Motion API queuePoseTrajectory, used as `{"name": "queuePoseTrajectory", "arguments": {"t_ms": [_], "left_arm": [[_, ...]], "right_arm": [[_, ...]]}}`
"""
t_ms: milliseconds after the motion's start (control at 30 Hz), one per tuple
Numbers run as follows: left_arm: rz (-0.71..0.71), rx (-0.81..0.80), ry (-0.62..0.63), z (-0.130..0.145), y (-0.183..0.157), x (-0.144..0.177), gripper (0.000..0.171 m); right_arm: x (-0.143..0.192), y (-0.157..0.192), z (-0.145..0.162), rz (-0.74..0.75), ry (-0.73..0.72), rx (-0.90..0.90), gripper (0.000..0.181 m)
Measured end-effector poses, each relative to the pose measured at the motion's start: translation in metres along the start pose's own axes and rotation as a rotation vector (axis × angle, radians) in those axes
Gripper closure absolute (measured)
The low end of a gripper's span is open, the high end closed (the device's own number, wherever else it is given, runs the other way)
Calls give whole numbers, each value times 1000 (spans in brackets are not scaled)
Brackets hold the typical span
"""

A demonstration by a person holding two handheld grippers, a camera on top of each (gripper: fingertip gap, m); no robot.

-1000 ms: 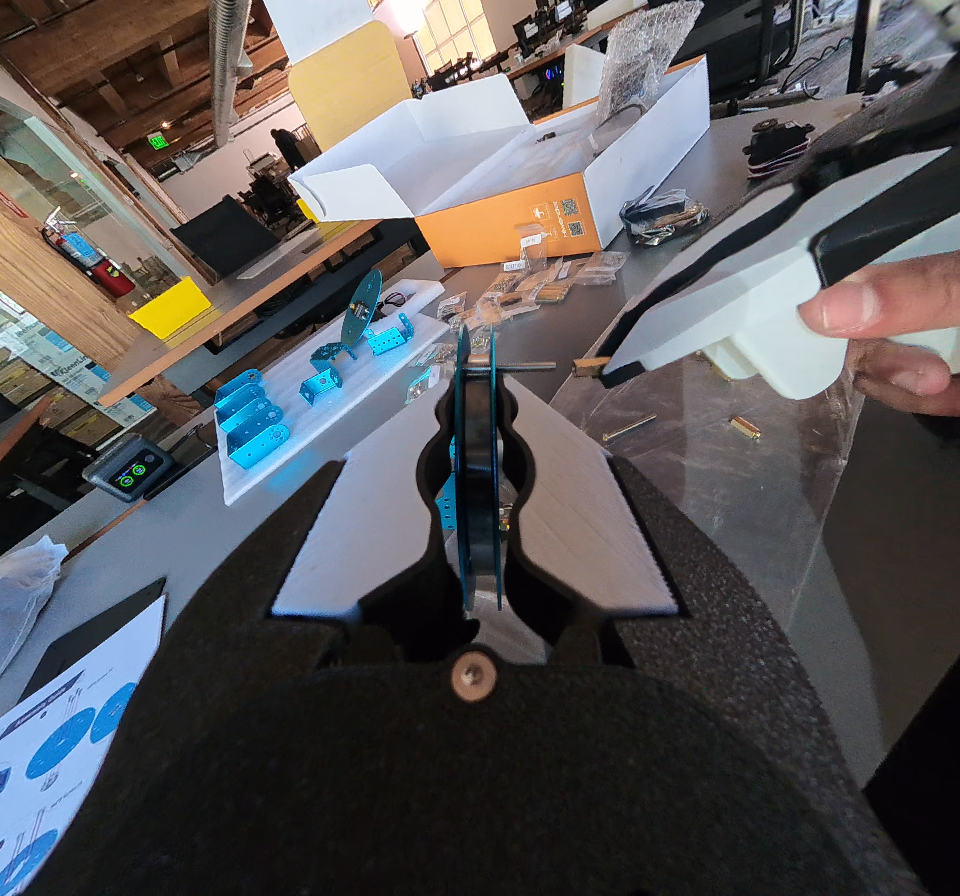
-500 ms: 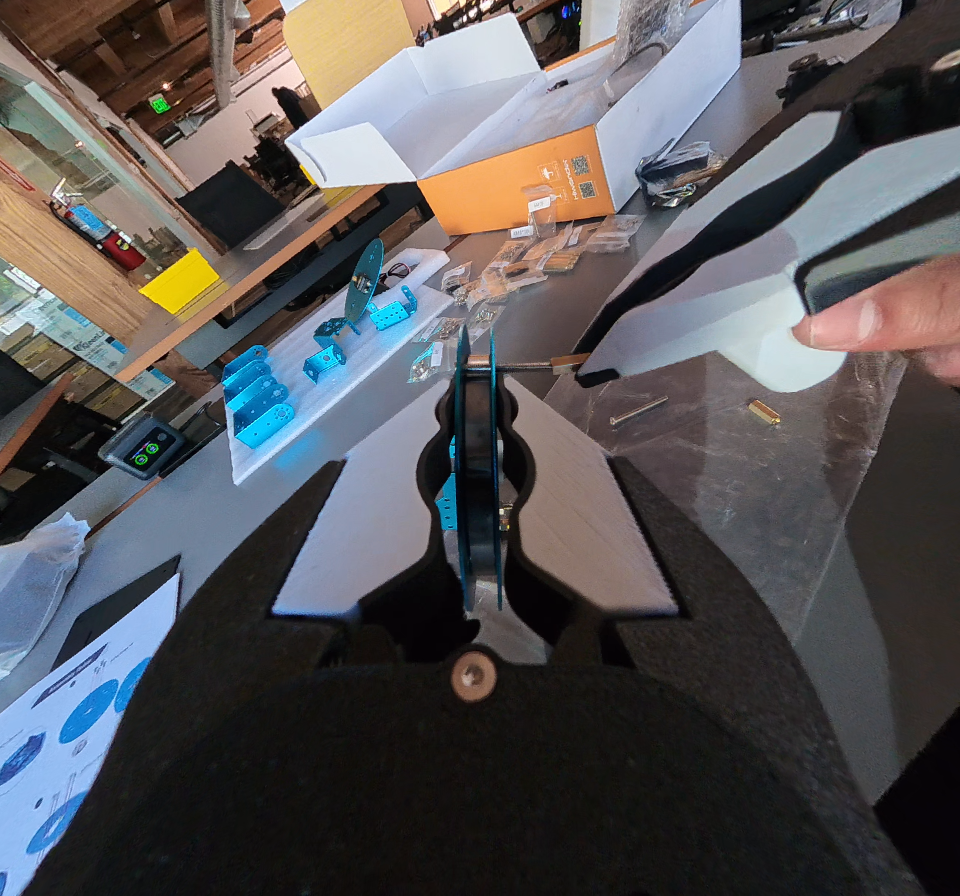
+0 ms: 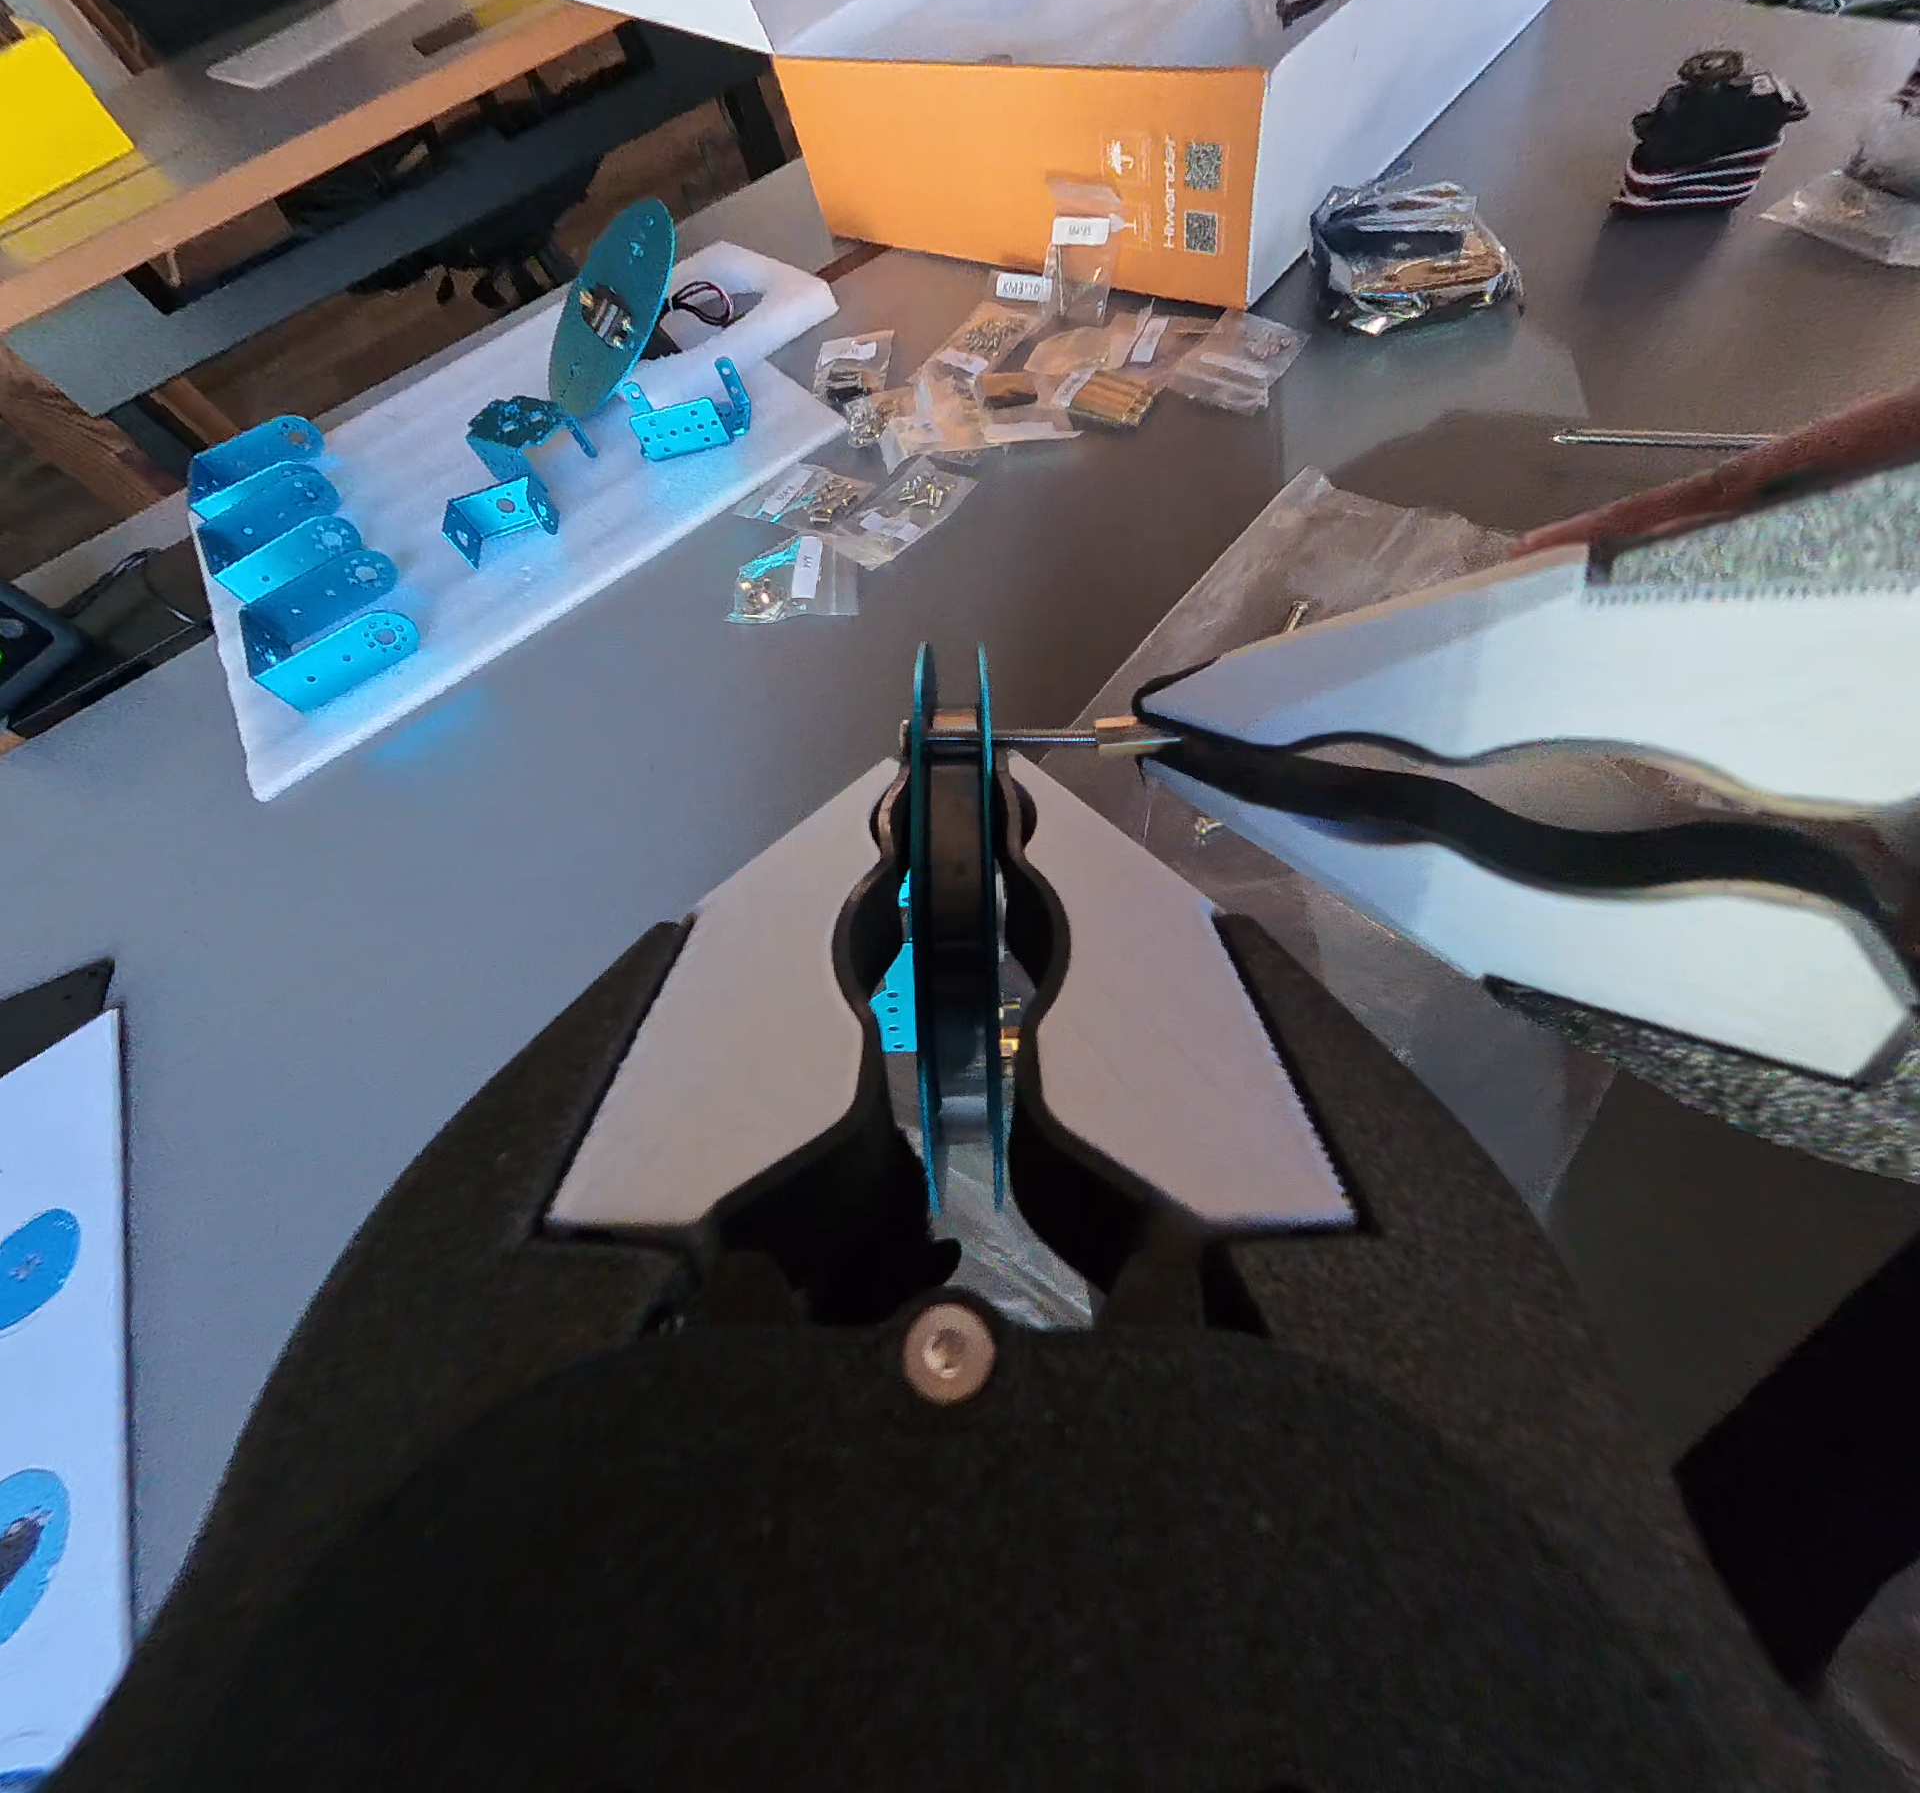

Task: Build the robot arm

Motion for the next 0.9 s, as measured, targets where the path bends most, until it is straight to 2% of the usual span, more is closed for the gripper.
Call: {"name": "queuePoseTrajectory", "arguments": {"t_ms": [100,267,333,400,500,633,900], "left_arm": [[8,8,30,-9,5,-1,160],[-4,-5,46,-17,8,-3,160],[-12,-24,38,-19,7,-3,161],[-21,-59,24,-19,5,-3,160],[27,-114,-1,-18,-8,0,161],[38,-112,-60,-20,-13,6,160],[35,-135,-84,-18,-16,9,160]], "right_arm": [[-4,-4,-3,69,16,139,176],[-7,-10,-4,96,35,201,176],[-7,-11,-4,87,33,170,176],[-6,-13,-3,55,25,103,176],[-3,-21,-1,-40,-32,-128,176],[3,-29,1,-134,-87,-351,176],[6,-31,5,-219,-141,-605,176]]}}
Point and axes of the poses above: each gripper's, where its closed fingertips meet, x back along the fingers, z out of its underside, y = z × x across the jaws, the point moved 5 cm from there along x, back along the fingers, and after that the axes turned 13 degrees about x, right-handed, at the moved point
